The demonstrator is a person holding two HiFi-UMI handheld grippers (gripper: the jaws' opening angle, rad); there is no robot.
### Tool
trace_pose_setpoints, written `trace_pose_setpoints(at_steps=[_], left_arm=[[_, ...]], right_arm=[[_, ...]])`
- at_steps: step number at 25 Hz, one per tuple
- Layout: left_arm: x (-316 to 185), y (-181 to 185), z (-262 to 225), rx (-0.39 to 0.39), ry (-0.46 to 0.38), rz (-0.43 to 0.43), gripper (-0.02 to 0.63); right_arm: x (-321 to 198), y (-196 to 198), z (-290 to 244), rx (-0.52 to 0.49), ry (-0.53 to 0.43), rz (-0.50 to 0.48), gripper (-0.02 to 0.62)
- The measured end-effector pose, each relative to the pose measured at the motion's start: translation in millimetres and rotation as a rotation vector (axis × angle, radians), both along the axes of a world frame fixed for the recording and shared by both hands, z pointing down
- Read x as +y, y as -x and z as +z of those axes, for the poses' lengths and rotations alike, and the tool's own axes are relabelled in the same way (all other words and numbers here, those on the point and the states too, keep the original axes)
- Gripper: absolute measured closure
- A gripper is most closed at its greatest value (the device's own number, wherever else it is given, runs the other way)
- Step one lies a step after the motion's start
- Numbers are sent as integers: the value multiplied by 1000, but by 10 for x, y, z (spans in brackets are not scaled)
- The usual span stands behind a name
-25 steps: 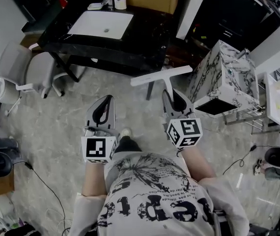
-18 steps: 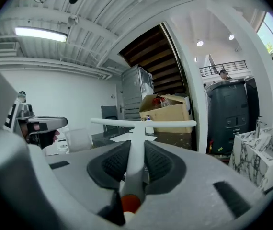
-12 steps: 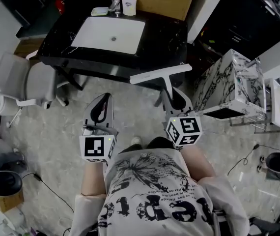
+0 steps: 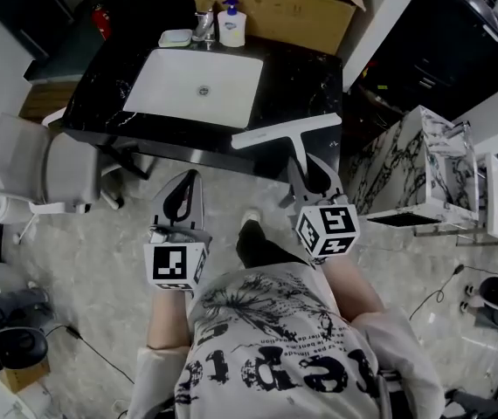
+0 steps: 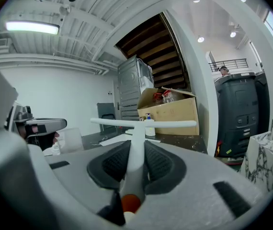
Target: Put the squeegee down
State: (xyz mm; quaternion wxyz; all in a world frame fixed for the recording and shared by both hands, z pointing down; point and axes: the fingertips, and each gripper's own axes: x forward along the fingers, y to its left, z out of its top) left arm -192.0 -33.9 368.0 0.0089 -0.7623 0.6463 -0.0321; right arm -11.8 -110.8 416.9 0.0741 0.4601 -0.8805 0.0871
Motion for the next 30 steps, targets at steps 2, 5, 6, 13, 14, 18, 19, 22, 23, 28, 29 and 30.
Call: trace_pose_setpoints(at_steps=[2, 5, 6, 13, 14, 18, 19, 22, 23, 28, 29, 30], left_arm=[[-251, 73, 6, -6, -6, 4, 595], [-682, 157, -22, -16, -18, 19, 595], [-827, 180, -55, -17, -20, 21, 595], [-1768, 245, -87, -28, -39, 60, 595], [-1877, 255, -85, -29, -41, 66, 595], [-2260, 295, -98, -25, -33, 87, 595], [-2337, 291, -103, -22, -30, 97, 595], [-2529, 315, -69, -19, -39, 122, 595], [-2592, 327, -64, -13, -37, 127, 595], [-2908, 275, 1, 3, -17, 226, 595], [-2981, 282, 2, 2, -14, 240, 595], [-3048, 286, -4, 3, -9, 254, 595]], right_arm=[[-245, 55, 17, -3, 2, 5, 520], [-652, 96, 14, -13, 8, 28, 520], [-787, 105, 7, -15, 8, 34, 520], [-1662, 54, 26, -23, 12, 89, 520], [-1765, 52, 41, -24, 15, 95, 520], [-2079, 19, 111, -24, 38, 135, 520], [-2135, 5, 128, -24, 46, 146, 520], [-2286, 21, 189, -9, 63, 161, 520], [-2330, 31, 207, -2, 69, 169, 520], [-2454, -58, 294, 8, 132, 276, 520], [-2492, -61, 318, 4, 148, 290, 520], [-2516, -67, 348, 0, 167, 304, 520]])
